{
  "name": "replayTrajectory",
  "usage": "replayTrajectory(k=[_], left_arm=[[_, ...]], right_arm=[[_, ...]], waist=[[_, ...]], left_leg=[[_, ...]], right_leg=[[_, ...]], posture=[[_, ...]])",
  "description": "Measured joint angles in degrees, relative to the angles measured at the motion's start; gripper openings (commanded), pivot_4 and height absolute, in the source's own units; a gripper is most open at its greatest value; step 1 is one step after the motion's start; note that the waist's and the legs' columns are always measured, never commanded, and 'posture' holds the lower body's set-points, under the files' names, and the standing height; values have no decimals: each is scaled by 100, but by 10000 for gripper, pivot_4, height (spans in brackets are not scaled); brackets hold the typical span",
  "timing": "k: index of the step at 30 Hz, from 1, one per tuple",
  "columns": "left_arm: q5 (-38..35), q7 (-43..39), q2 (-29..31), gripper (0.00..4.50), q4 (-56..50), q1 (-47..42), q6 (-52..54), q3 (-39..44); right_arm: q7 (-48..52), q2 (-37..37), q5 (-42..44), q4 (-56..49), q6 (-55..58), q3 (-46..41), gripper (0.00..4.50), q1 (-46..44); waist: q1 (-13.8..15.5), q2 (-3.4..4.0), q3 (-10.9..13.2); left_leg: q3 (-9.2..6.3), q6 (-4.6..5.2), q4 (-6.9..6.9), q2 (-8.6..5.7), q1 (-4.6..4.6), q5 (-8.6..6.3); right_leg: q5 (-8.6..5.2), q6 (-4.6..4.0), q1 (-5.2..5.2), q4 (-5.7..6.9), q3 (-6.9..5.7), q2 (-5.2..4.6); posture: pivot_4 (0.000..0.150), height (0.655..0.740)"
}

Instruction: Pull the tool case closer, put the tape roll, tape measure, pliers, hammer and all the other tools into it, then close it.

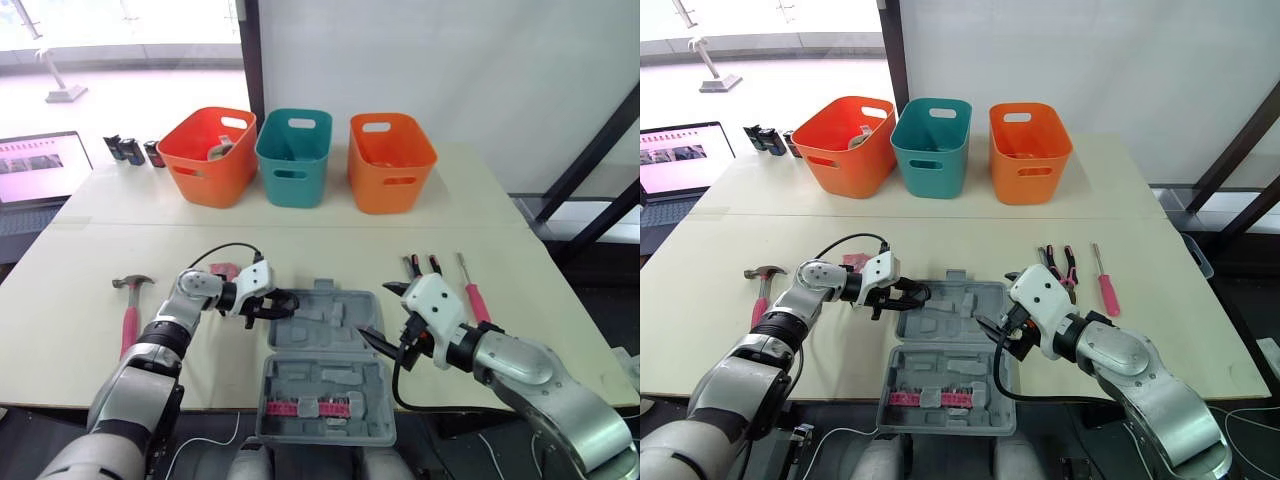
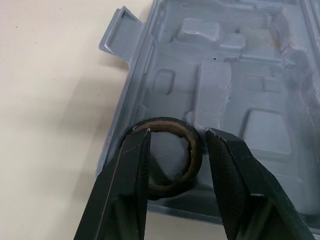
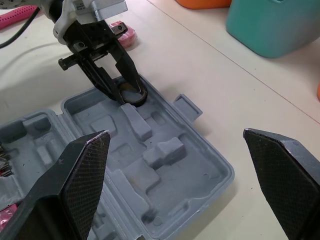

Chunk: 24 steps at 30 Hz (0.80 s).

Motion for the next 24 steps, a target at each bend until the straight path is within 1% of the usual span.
replayTrajectory(k=[6,9,12,15,16,17,19,20,22,24], left_arm=[[6,5,-1,18419,93,-14,-158,13],[-102,-95,-8,18419,42,-12,-56,45],[-432,-401,-7,18419,-302,-8,217,162],[-902,-754,131,18419,-1015,10,707,378],[-1068,-830,218,18419,-1378,85,1012,451],[-1320,-954,410,18419,-1924,238,1493,528],[-1590,-1057,838,18419,-2583,470,2189,645],[-1715,-1085,1185,18419,-2913,638,2570,788],[-1768,-1066,1721,18419,-3127,898,2913,1009],[-1775,-889,2360,18419,-3075,1317,3076,1358]], right_arm=[[1,-1,6,-1,31,-9,45000,-1],[7,-2,10,-1,30,-16,45000,0],[44,-2,52,-1,9,-103,45000,8],[130,-7,124,5,-81,-331,45000,40],[190,-9,175,28,-130,-429,45000,65],[311,-20,278,88,-230,-650,45000,144],[484,-74,394,267,-368,-1076,45000,310],[615,-103,454,424,-483,-1394,45000,438],[876,-206,535,693,-716,-1800,45000,690],[1257,-350,567,1180,-1099,-2271,45000,1036]], waist=[[-1,1,0],[-1,0,0],[0,0,0],[-4,0,1],[-6,0,1],[-32,-1,1],[-55,0,2],[-60,1,2],[-53,2,3],[-47,2,3]], left_leg=[[0,0,0,0,1,0],[0,0,0,0,-1,0],[0,0,0,0,-5,0],[0,0,-1,0,-4,0],[0,0,-2,0,-4,0],[0,0,-4,1,-3,0],[0,0,-12,2,3,0],[0,0,-20,2,13,0],[1,0,-28,2,24,0],[3,0,-31,3,28,0]], right_leg=[[0,-1,1,0,0,0],[-1,-1,0,0,0,0],[0,0,-2,0,0,0],[0,0,-2,0,0,0],[0,0,-2,0,0,0],[-1,0,-3,-1,1,0],[0,0,-2,-1,2,0],[-1,-1,0,0,2,1],[-8,-14,4,0,2,0],[-15,-25,7,-3,3,0]], posture=[[1500,7400],[1500,7400],[1500,7400],[1500,7400],[1500,7400],[1500,7400],[1500,7400],[1500,7400],[1500,7400],[1500,7400]])
